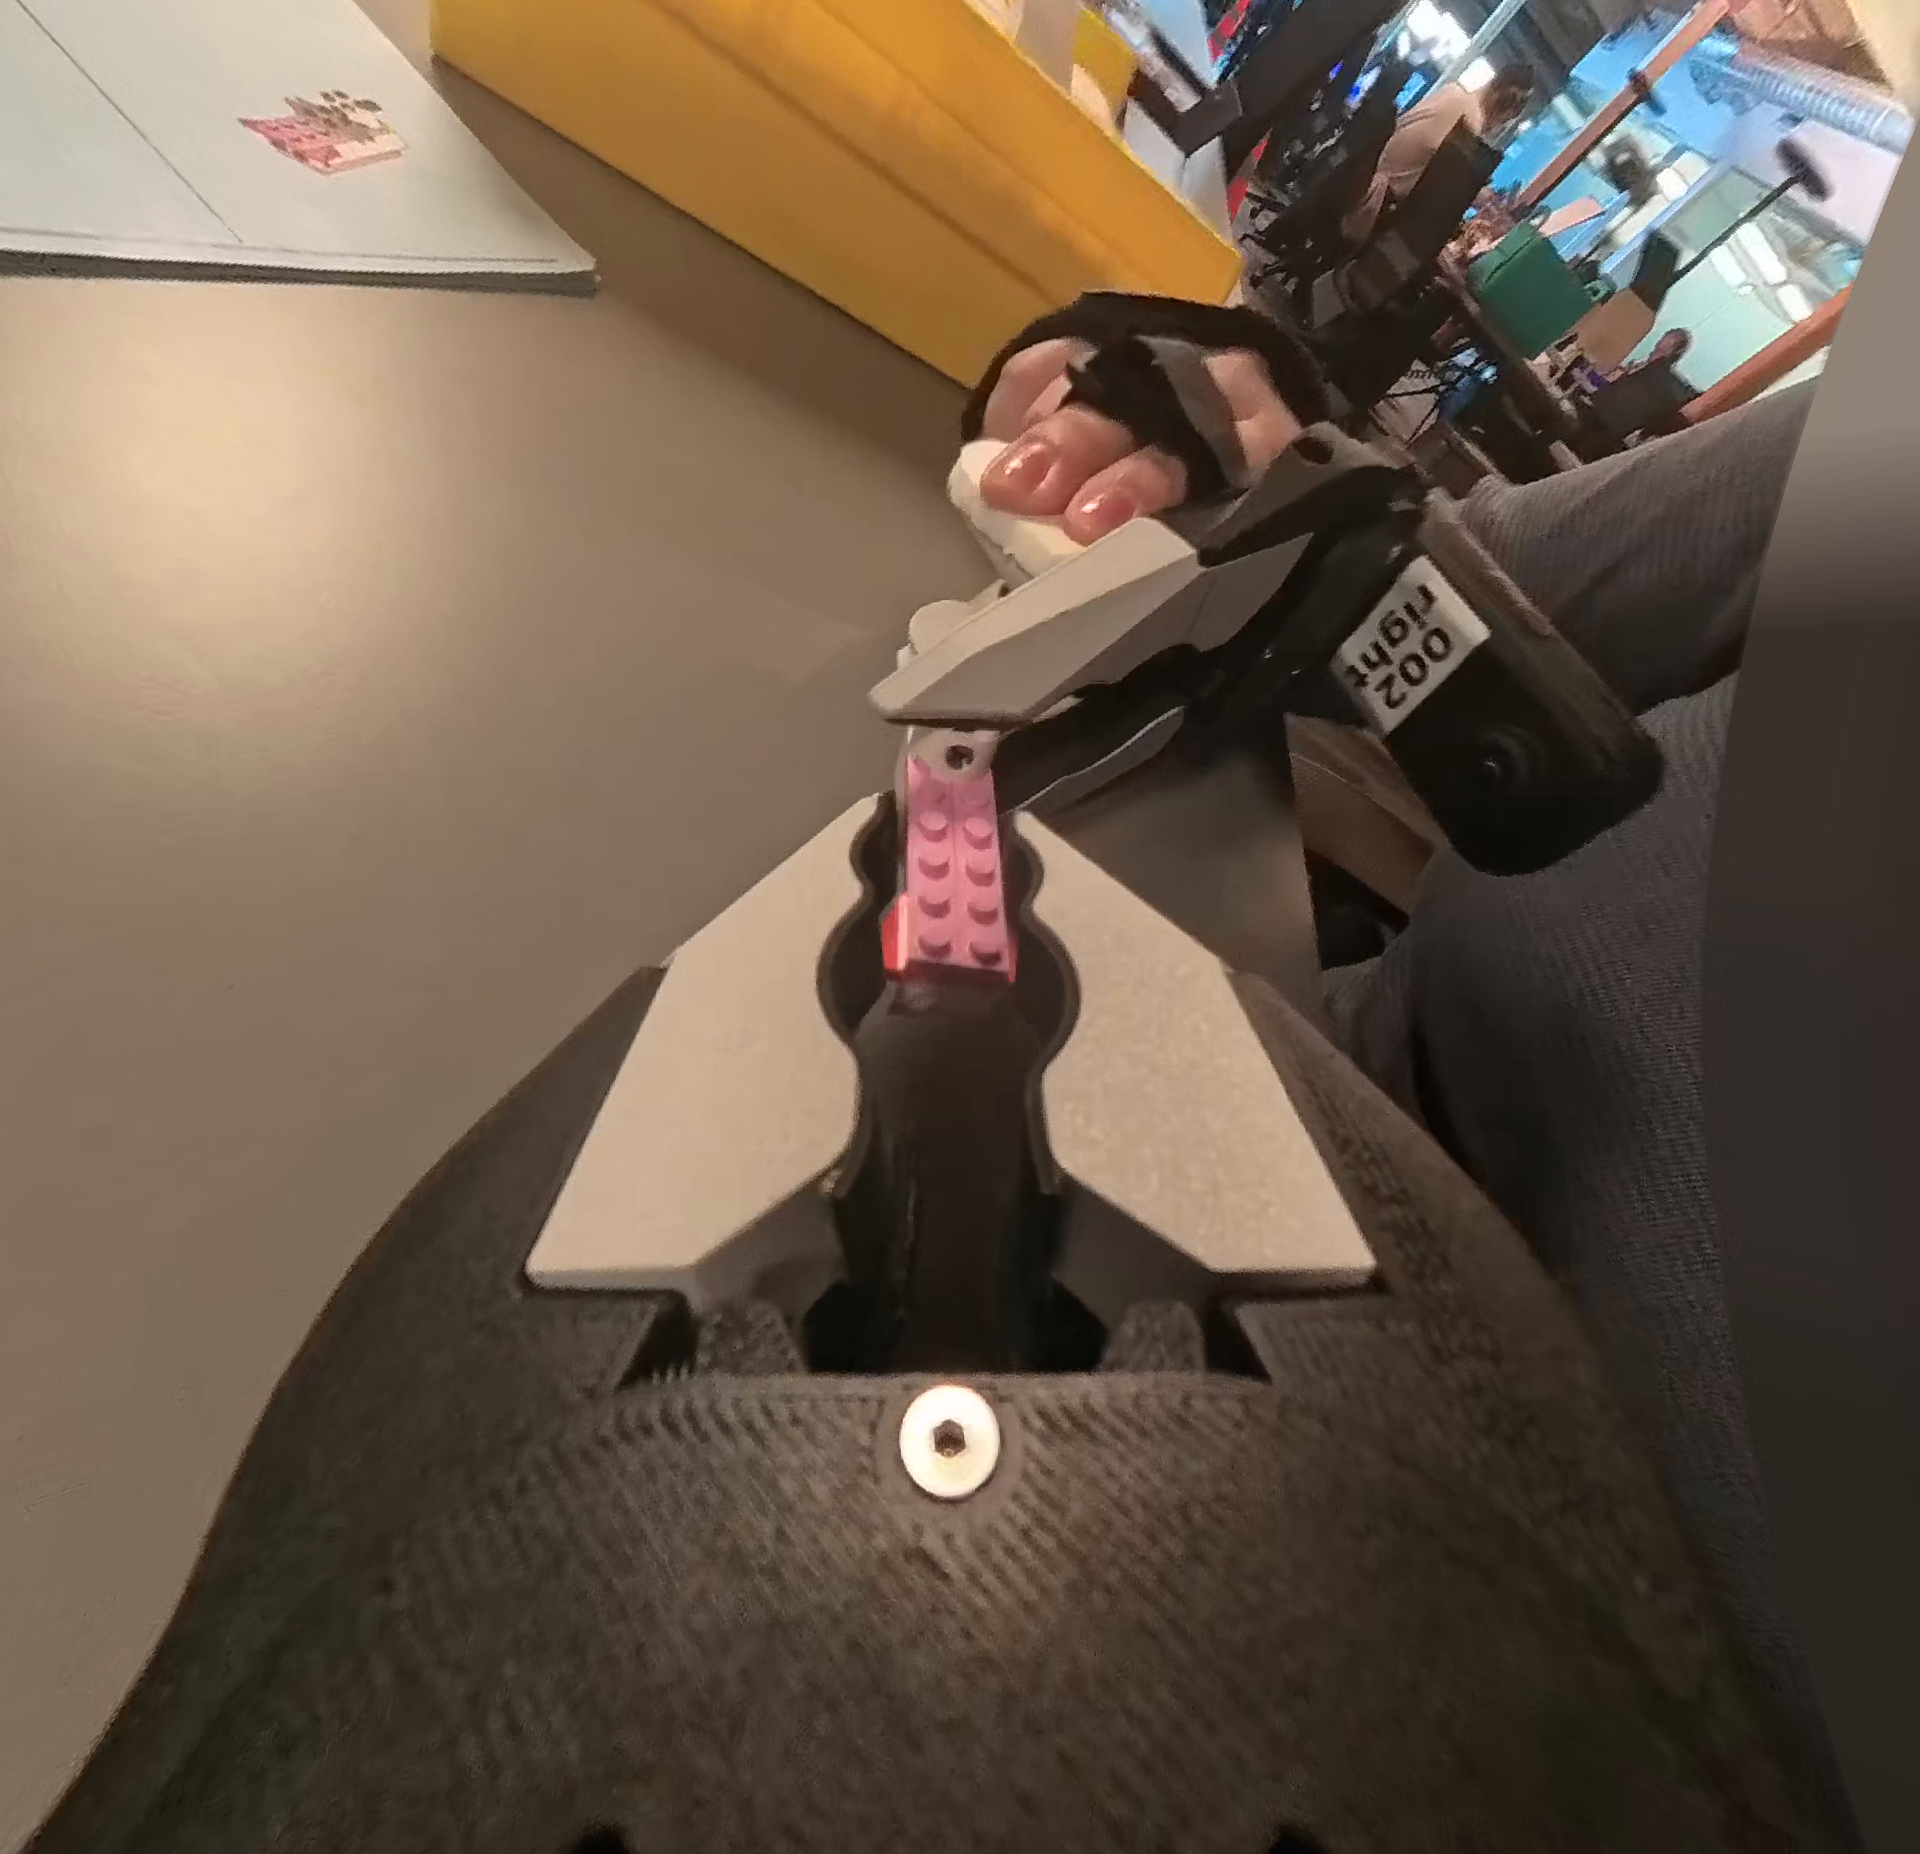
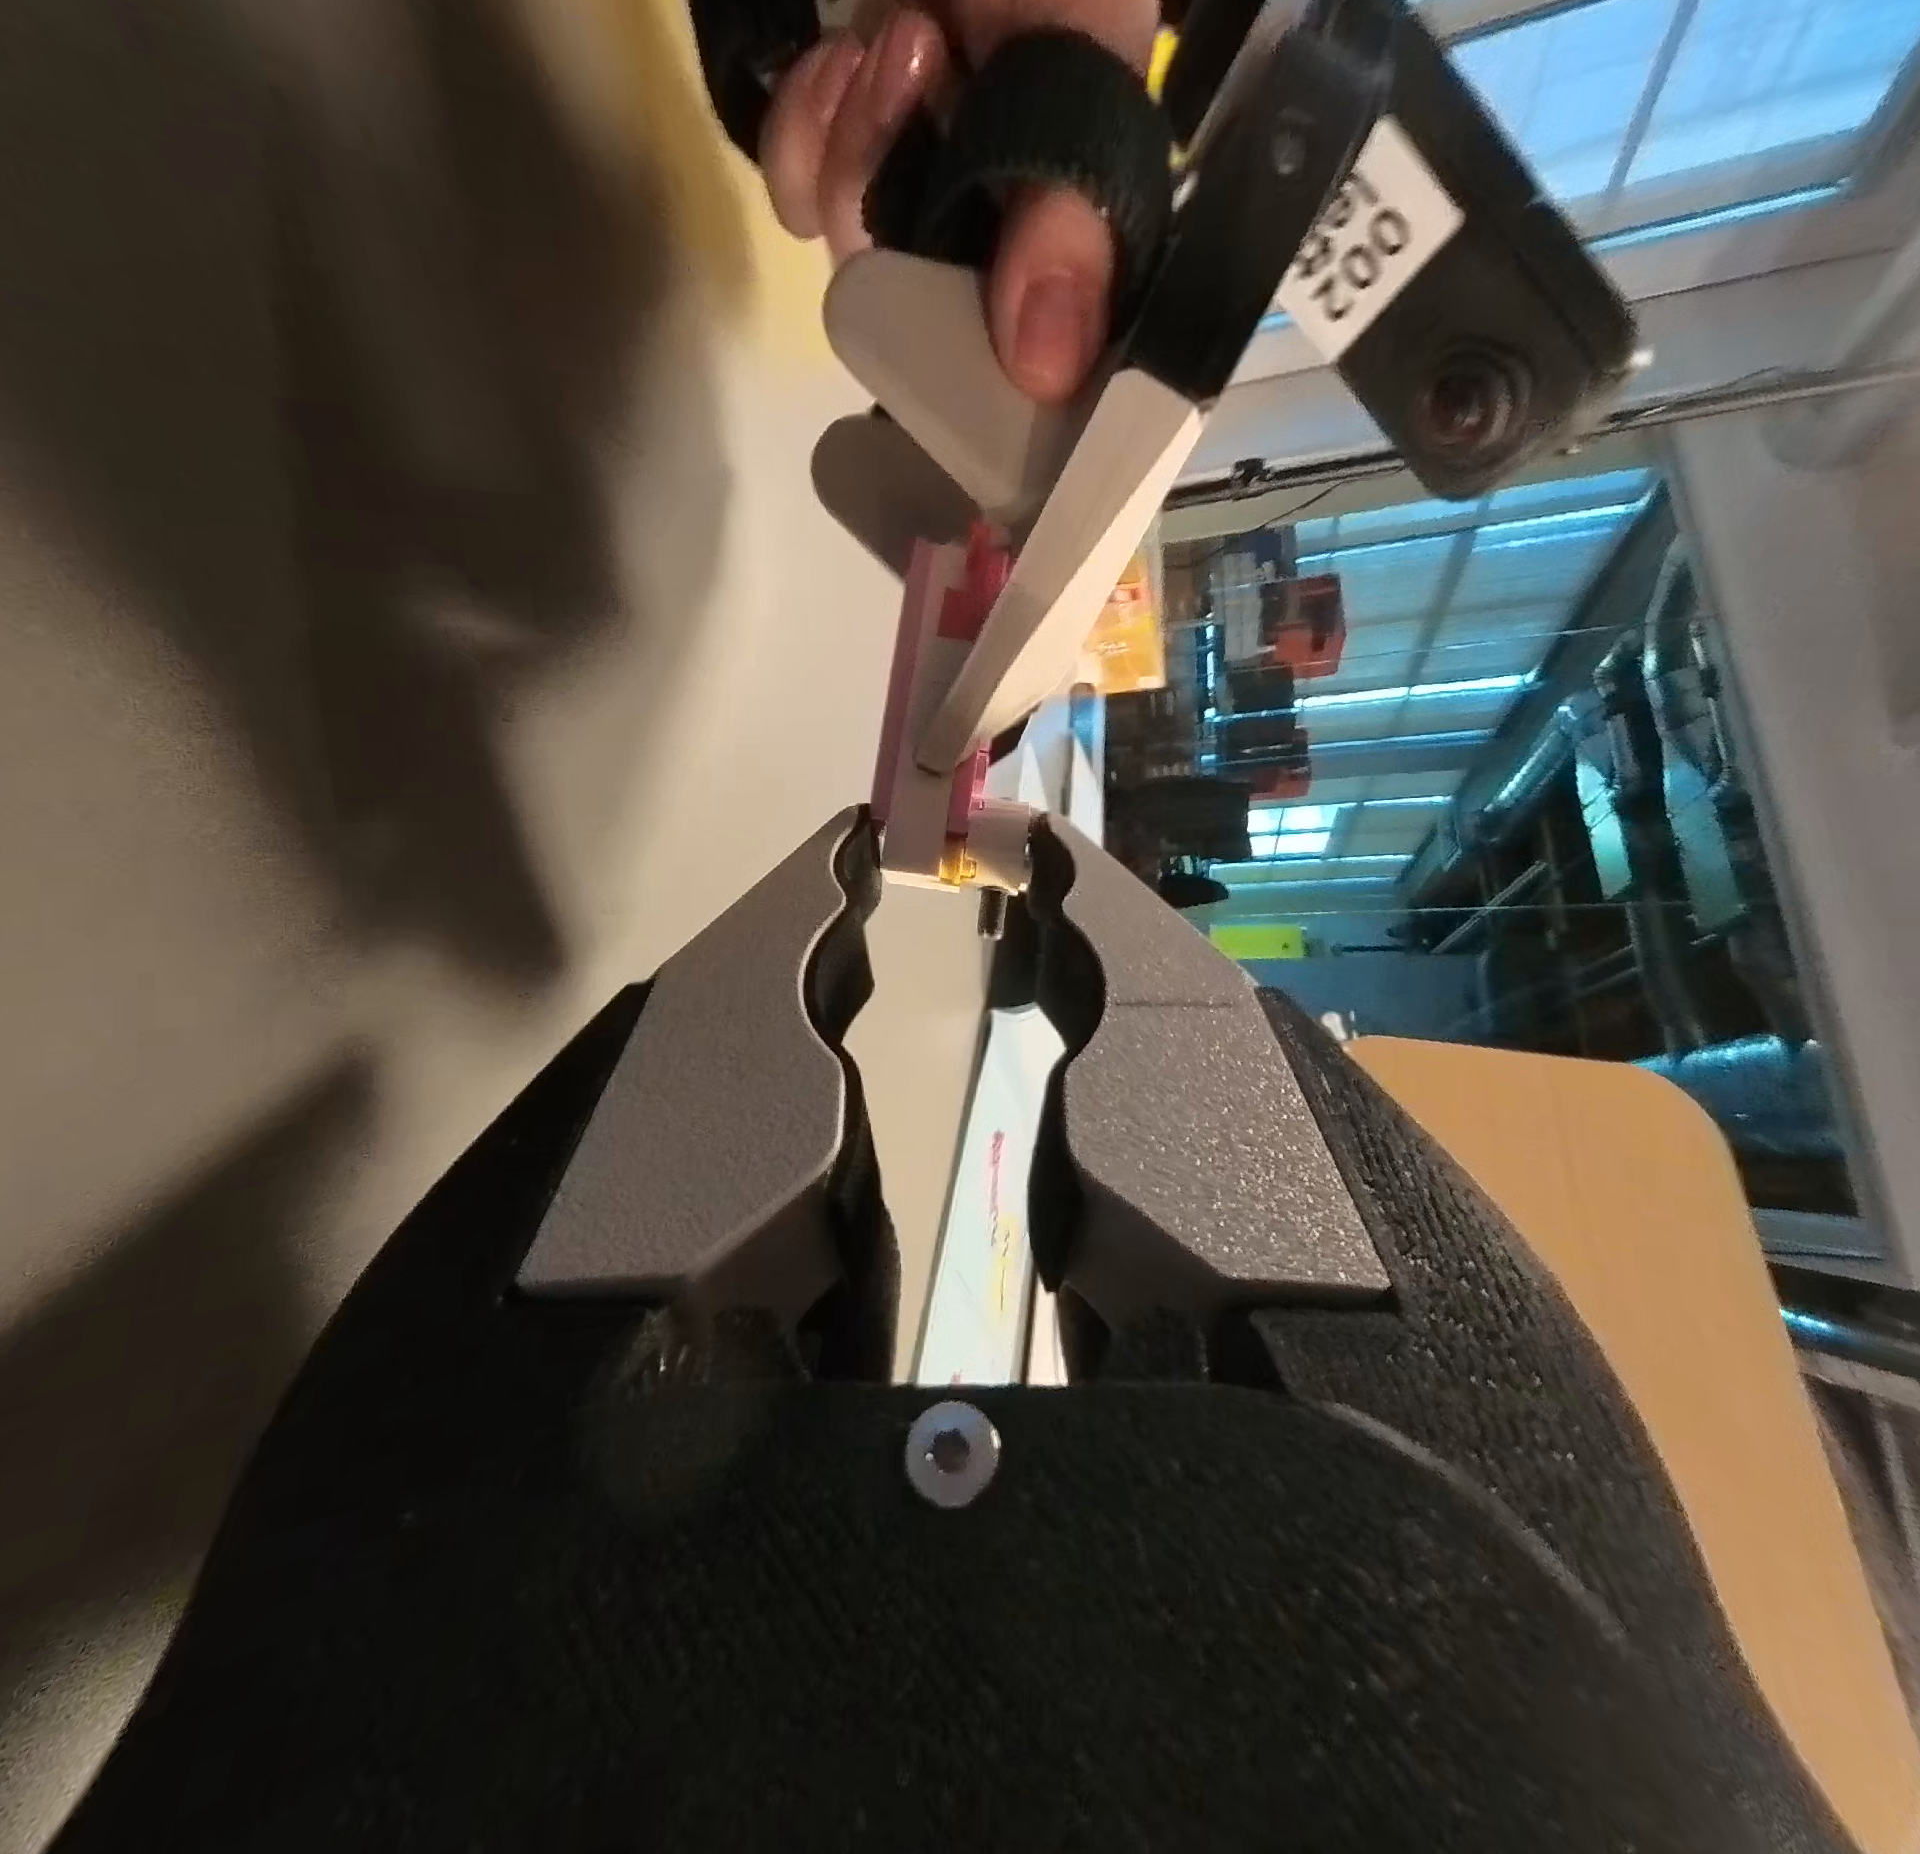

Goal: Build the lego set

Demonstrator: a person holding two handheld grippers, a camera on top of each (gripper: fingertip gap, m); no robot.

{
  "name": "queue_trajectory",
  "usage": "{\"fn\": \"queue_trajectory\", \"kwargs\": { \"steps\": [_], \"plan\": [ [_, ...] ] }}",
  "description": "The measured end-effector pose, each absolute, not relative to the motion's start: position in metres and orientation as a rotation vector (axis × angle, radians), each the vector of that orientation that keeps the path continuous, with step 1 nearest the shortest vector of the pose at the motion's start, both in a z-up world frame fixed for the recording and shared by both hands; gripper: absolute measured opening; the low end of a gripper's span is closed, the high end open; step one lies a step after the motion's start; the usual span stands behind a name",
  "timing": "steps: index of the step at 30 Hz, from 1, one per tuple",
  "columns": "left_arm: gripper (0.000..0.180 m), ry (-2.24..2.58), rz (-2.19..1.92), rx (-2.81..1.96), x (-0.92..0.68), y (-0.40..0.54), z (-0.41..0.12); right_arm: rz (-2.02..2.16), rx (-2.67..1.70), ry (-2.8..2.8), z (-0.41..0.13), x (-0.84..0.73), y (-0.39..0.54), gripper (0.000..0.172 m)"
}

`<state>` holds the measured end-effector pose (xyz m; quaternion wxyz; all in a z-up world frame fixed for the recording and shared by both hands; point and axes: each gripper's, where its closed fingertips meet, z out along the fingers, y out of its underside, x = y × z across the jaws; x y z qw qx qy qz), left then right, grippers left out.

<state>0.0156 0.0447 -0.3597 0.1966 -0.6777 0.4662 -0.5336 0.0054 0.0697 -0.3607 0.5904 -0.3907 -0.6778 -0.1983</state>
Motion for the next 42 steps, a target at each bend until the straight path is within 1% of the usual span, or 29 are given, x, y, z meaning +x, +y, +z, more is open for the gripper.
{"fn": "queue_trajectory", "kwargs": {
  "steps": [2,10,13,15,18,22,27,28,30,32,35,36,38,42],
  "plan": [
    [0.017,1.33,-1.437,-1.904,0.016,0.046,-0.365,-0.488,-0.885,-1.584,-0.364,0.005,0.071,0.027],
    [0.017,1.338,-1.416,-1.887,0.015,0.047,-0.363,-0.415,-0.889,-1.561,-0.363,0.004,0.07,0.028],
    [0.017,1.294,-1.364,-1.894,0.014,0.057,-0.364,-0.36,-0.913,-1.589,-0.368,0.009,0.069,0.056],
    [0.017,1.244,-1.279,-1.91,0.01,0.071,-0.369,-0.278,-0.951,-1.557,-0.365,0.016,0.069,0.063],
    [0.017,1.259,-1.101,-1.944,0.004,0.085,-0.382,-0.123,-1.035,-1.388,-0.348,0.031,0.079,0.063],
    [0.017,1.446,-0.78,-1.917,0.004,0.085,-0.404,0.087,-1.166,-1.087,-0.324,0.059,0.105,0.063],
    [0.016,1.496,-0.79,-1.895,0.009,0.078,-0.408,0.159,-1.226,-0.83,-0.304,0.092,0.128,0.062],
    [0.019,1.501,-0.838,-1.904,0.009,0.074,-0.407,0.152,-1.238,-0.799,-0.303,0.098,0.132,0.062],
    [0.034,1.498,-0.936,-1.913,0.009,0.068,-0.404,0.139,-1.247,-0.738,-0.299,0.107,0.136,0.062],
    [0.058,1.487,-0.974,-1.888,0.007,0.067,-0.399,0.105,-1.24,-0.686,-0.294,0.116,0.137,0.061],
    [0.082,1.37,-0.956,-1.793,0.0,0.086,-0.379,0.032,-1.217,-0.628,-0.286,0.126,0.137,0.06],
    [0.086,1.299,-0.948,-1.757,-0.004,0.096,-0.37,0.0,-1.207,-0.611,-0.284,0.129,0.136,0.059],
    [0.089,1.125,-0.925,-1.669,-0.014,0.12,-0.348,-0.073,-1.187,-0.563,-0.278,0.136,0.135,0.056],
    [0.081,0.773,-0.792,-1.513,-0.052,0.163,-0.315,-0.142,-1.185,-0.444,-0.271,0.148,0.137,0.048]
  ]
}}
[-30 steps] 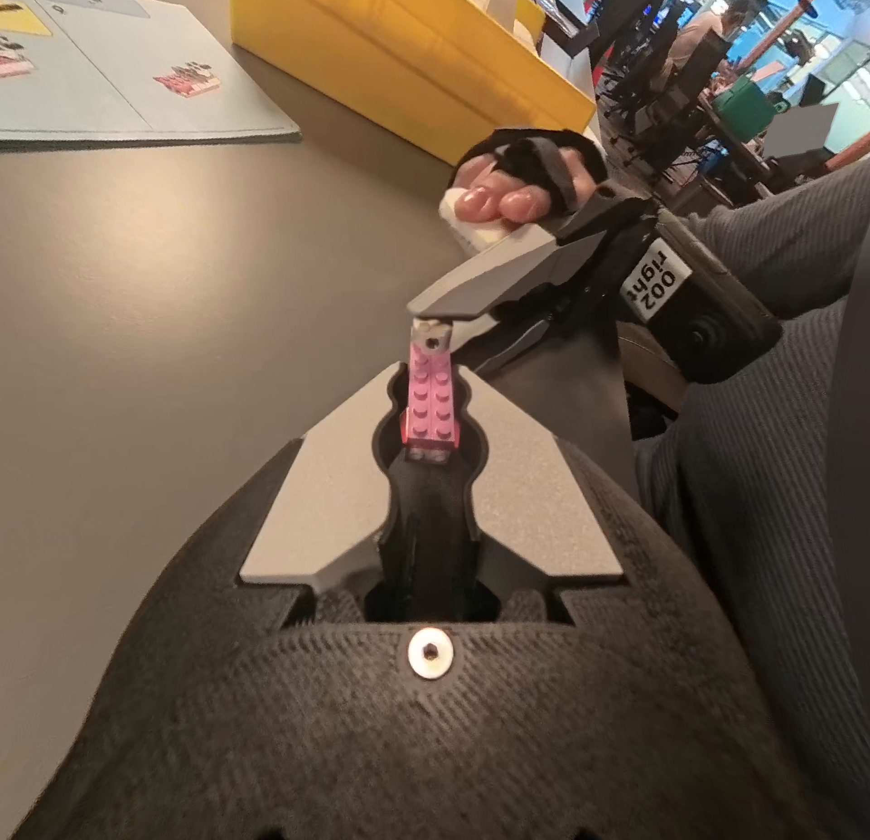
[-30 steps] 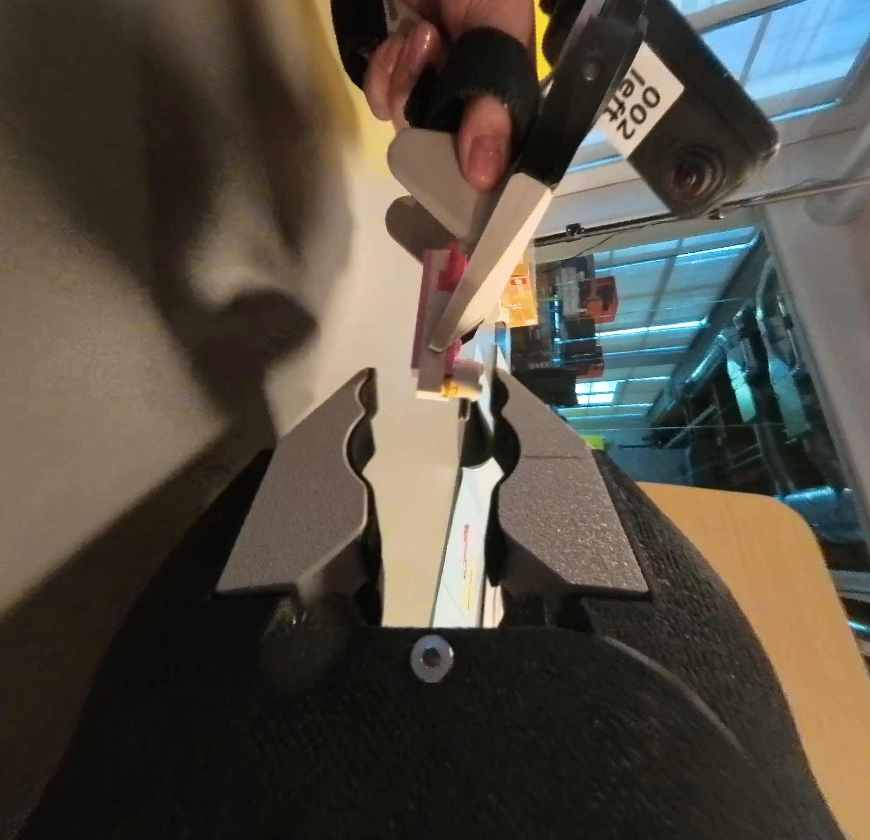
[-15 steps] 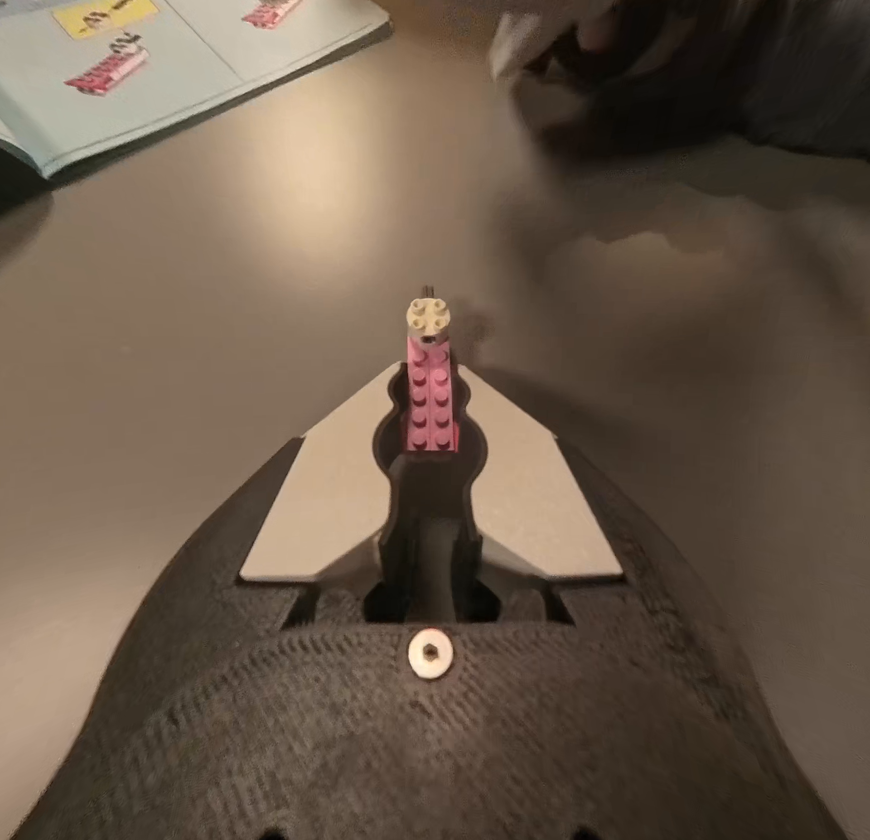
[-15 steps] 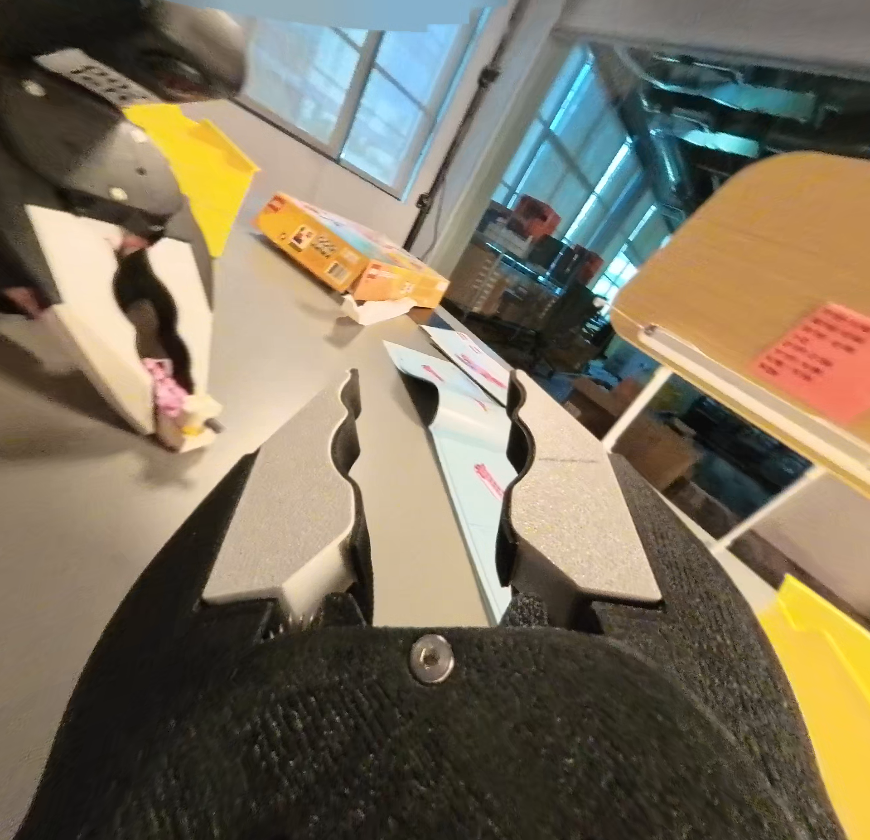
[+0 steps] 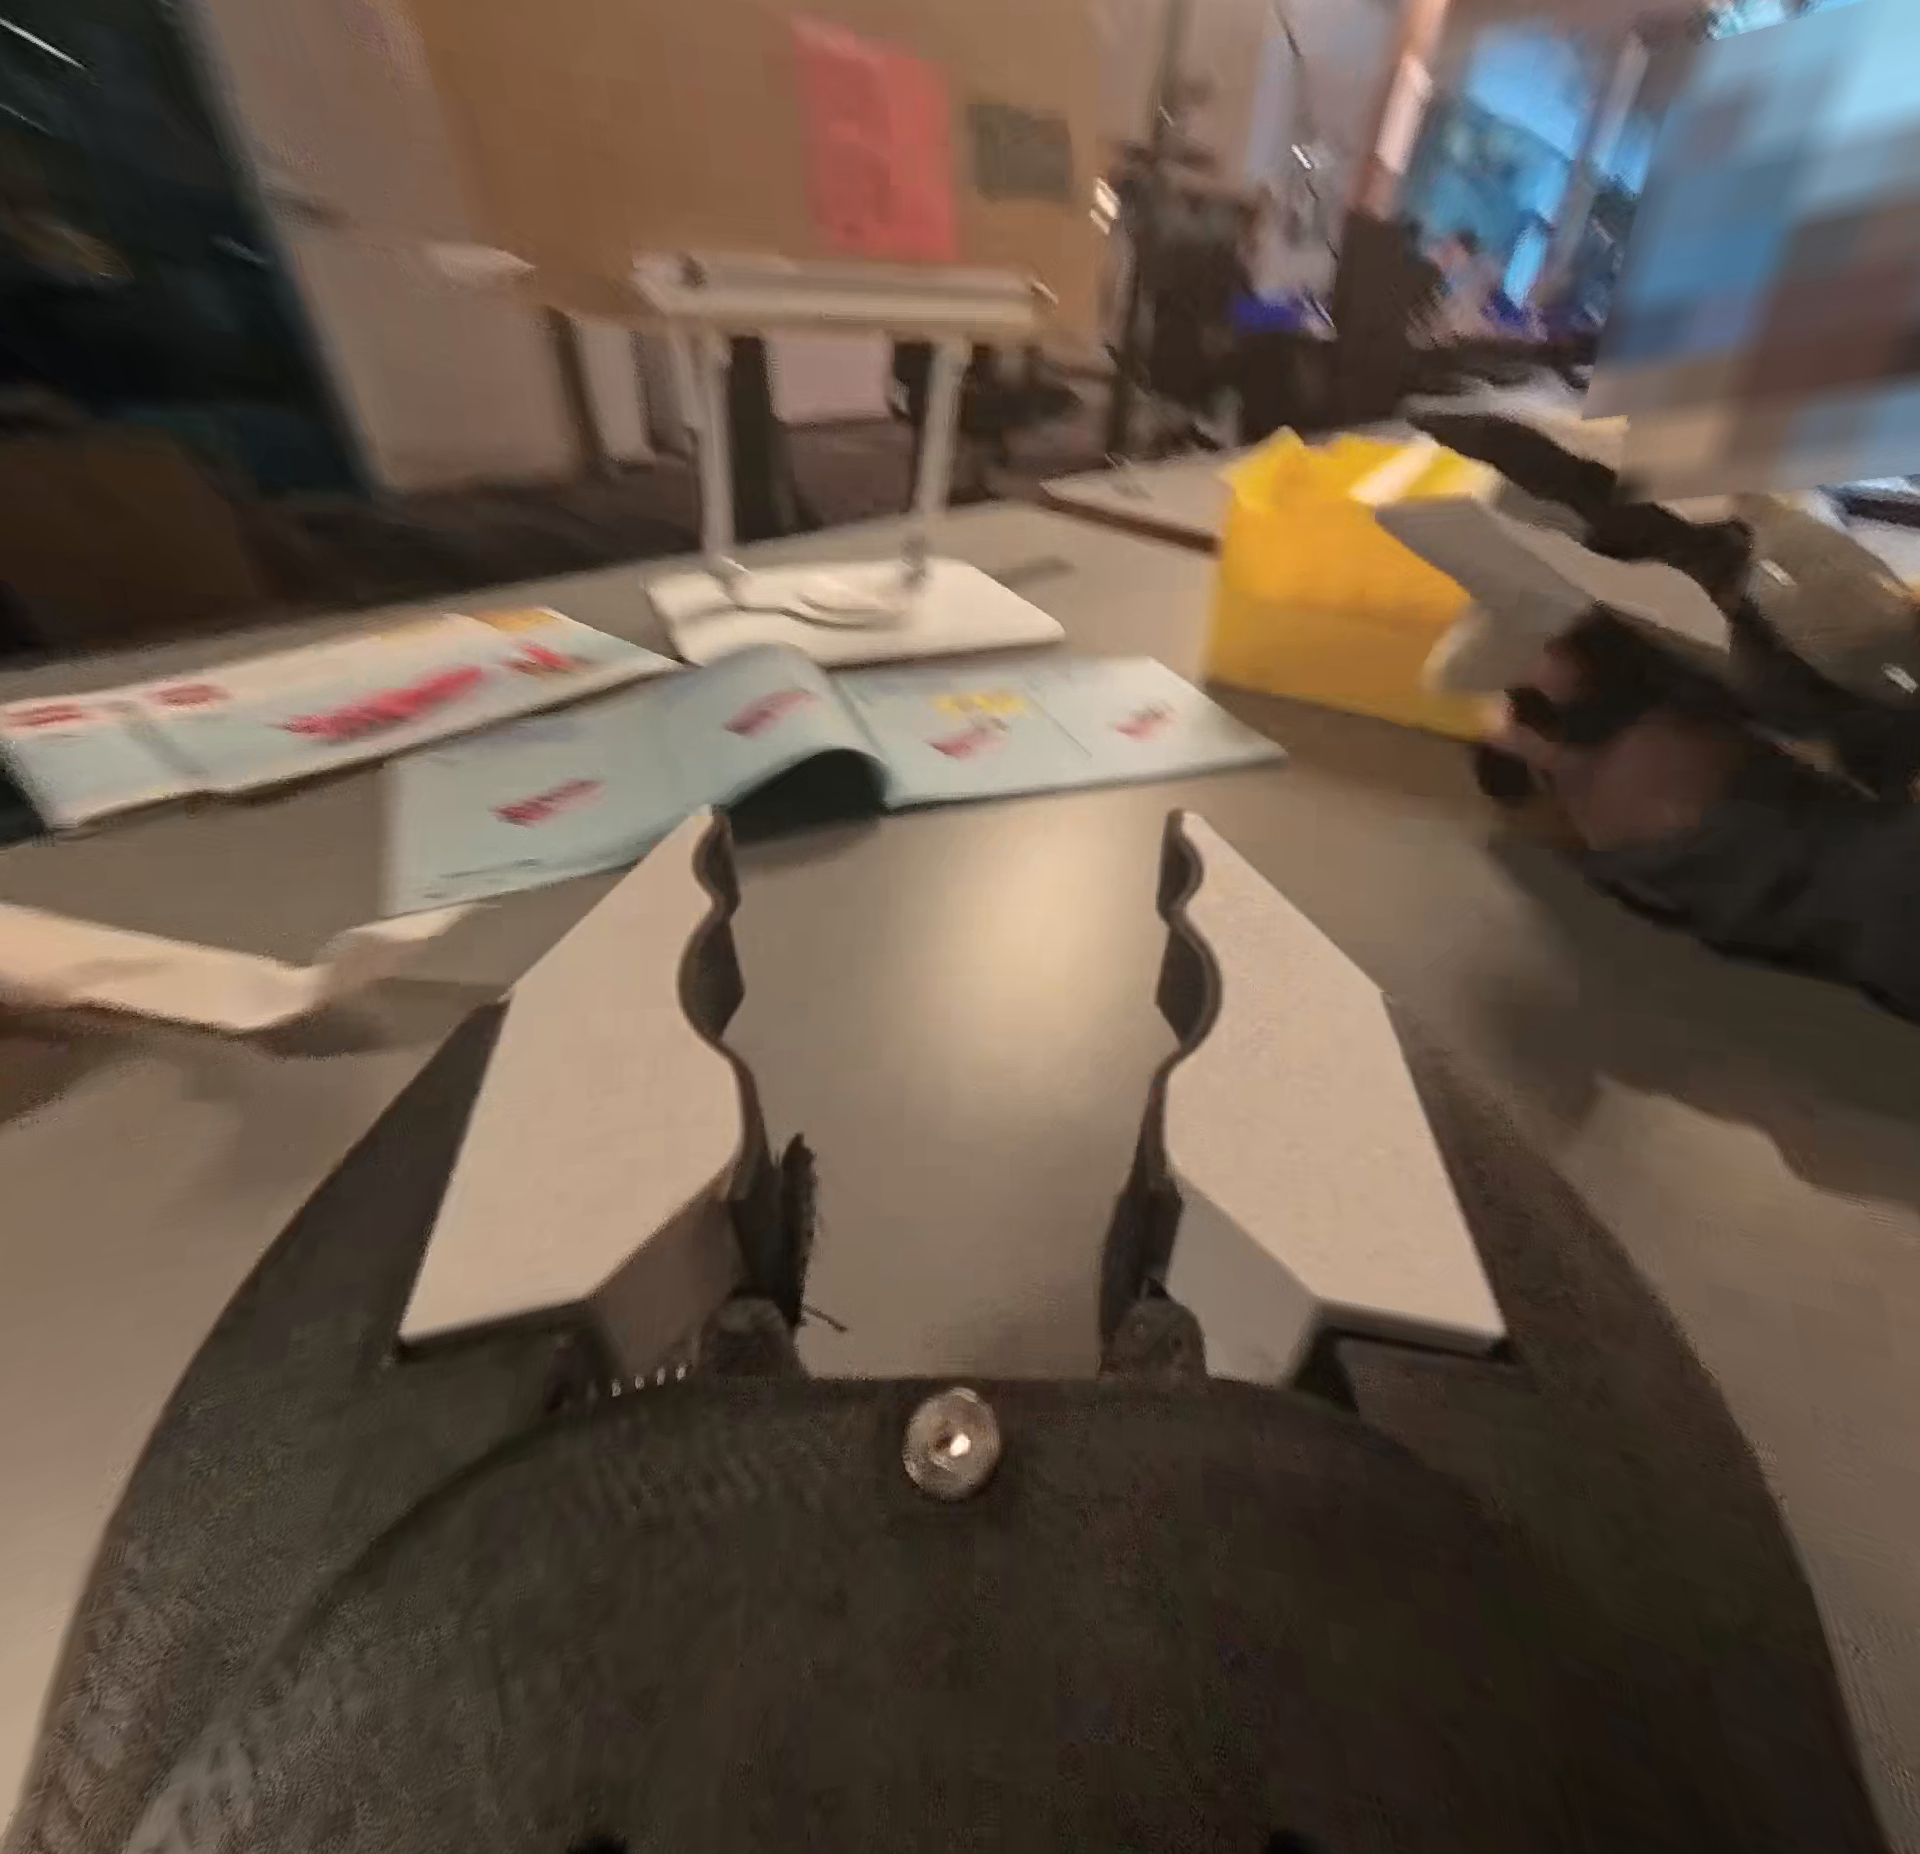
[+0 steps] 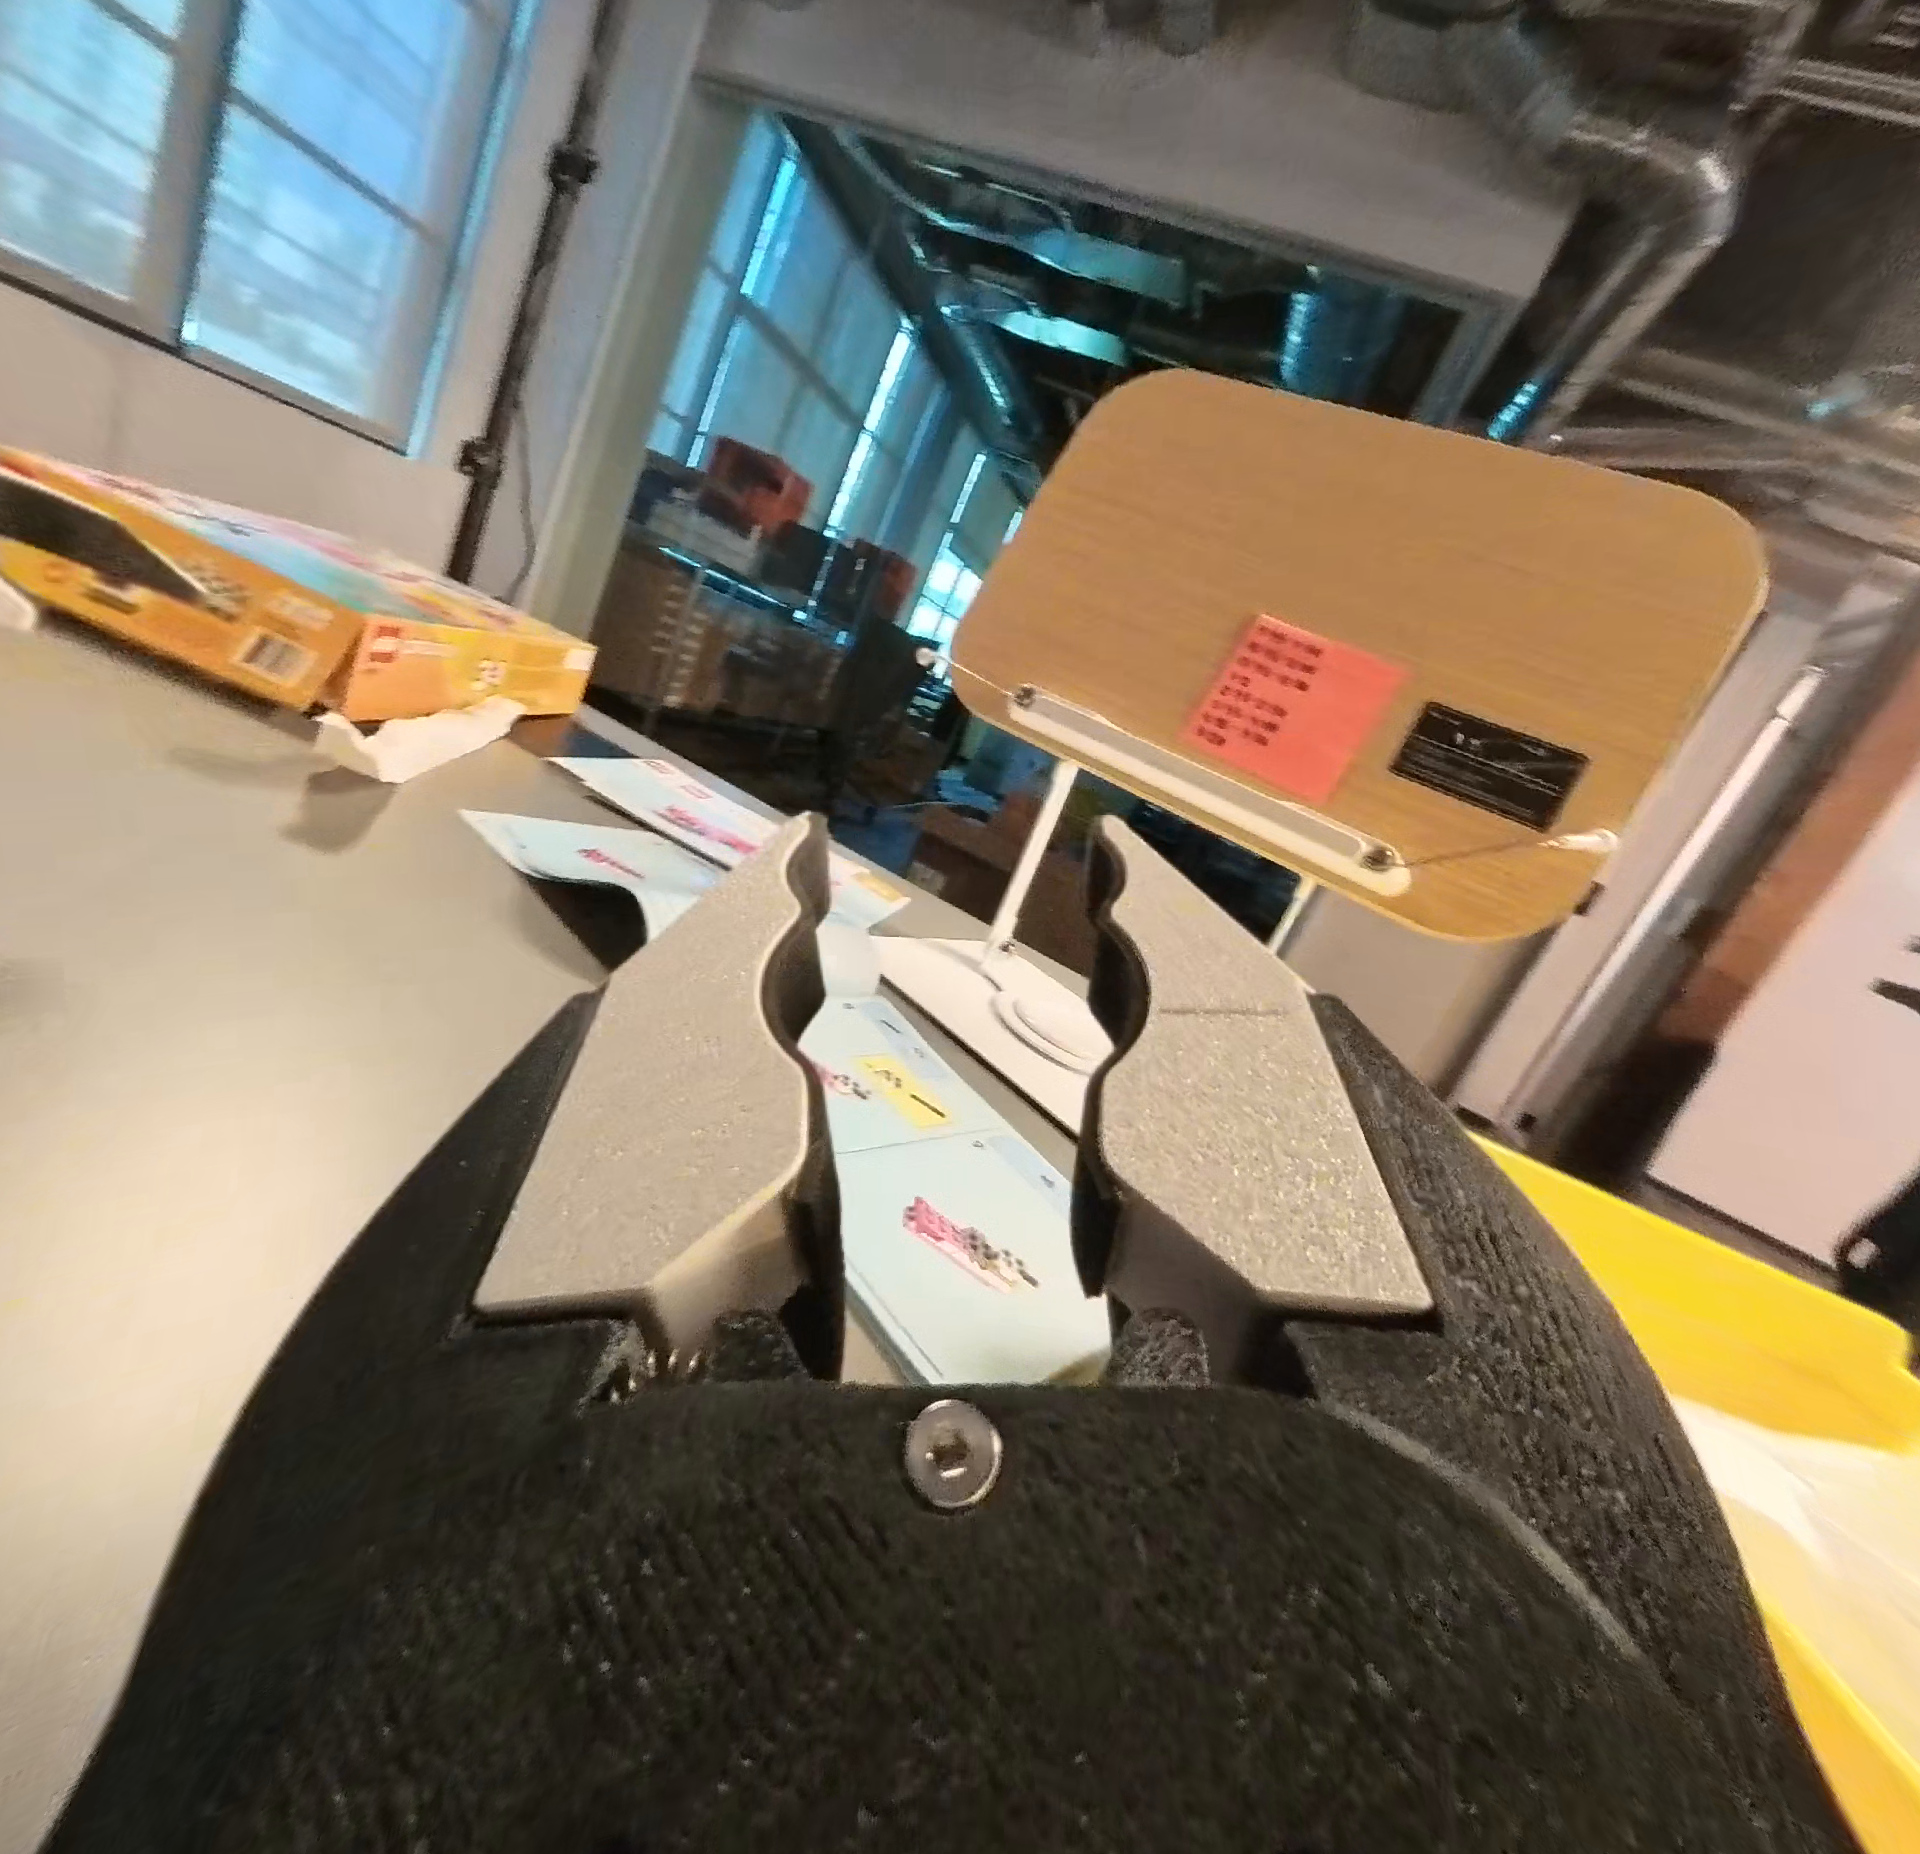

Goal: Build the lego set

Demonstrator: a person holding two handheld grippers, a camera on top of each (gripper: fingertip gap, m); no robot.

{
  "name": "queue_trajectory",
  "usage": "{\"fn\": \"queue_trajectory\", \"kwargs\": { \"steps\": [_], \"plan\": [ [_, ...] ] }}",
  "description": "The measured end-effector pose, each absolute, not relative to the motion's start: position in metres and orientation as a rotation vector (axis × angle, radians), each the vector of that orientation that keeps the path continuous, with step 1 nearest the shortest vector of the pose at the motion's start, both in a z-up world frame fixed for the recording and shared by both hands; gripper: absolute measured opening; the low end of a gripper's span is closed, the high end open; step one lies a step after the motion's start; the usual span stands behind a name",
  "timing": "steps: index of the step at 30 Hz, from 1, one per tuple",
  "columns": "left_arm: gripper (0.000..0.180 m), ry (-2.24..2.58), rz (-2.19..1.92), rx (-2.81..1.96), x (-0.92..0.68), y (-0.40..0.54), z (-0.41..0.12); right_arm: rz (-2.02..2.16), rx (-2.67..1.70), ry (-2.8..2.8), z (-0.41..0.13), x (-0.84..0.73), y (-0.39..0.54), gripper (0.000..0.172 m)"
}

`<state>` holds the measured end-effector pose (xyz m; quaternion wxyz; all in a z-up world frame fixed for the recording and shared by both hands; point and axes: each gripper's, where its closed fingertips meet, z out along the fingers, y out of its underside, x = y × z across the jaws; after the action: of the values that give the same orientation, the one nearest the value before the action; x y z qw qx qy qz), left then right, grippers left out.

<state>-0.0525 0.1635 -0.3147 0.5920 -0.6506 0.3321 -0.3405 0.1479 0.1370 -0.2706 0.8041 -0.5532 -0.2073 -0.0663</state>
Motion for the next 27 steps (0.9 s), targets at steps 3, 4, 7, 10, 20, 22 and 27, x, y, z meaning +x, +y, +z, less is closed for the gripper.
{"fn": "queue_trajectory", "kwargs": {
  "steps": [3,4,7,10,20,22,27],
  "plan": [
    [0.08,0.628,-0.76,-1.482,-0.072,0.18,-0.305,-0.265,-1.189,-0.447,-0.272,0.149,0.147,0.043],
    [0.079,0.604,-0.752,-1.474,-0.075,0.183,-0.304,-0.277,-1.192,-0.45,-0.273,0.147,0.152,0.042],
    [0.077,0.584,-0.717,-1.451,-0.08,0.186,-0.301,-0.29,-1.186,-0.412,-0.269,0.148,0.166,0.041],
    [0.075,0.602,-0.676,-1.44,-0.079,0.186,-0.301,-0.301,-1.158,-0.344,-0.262,0.16,0.174,0.038],
    [0.074,0.618,-0.591,-1.395,-0.077,0.192,-0.297,-0.215,-1.073,-0.175,-0.244,0.197,0.159,0.031],
    [0.074,0.615,-0.596,-1.386,-0.077,0.192,-0.296,-0.204,-1.075,-0.154,-0.244,0.203,0.161,0.03],
    [0.074,0.62,-0.579,-1.36,-0.077,0.19,-0.292,-0.164,-1.084,-0.115,-0.245,0.211,0.164,0.029]
  ]
}}
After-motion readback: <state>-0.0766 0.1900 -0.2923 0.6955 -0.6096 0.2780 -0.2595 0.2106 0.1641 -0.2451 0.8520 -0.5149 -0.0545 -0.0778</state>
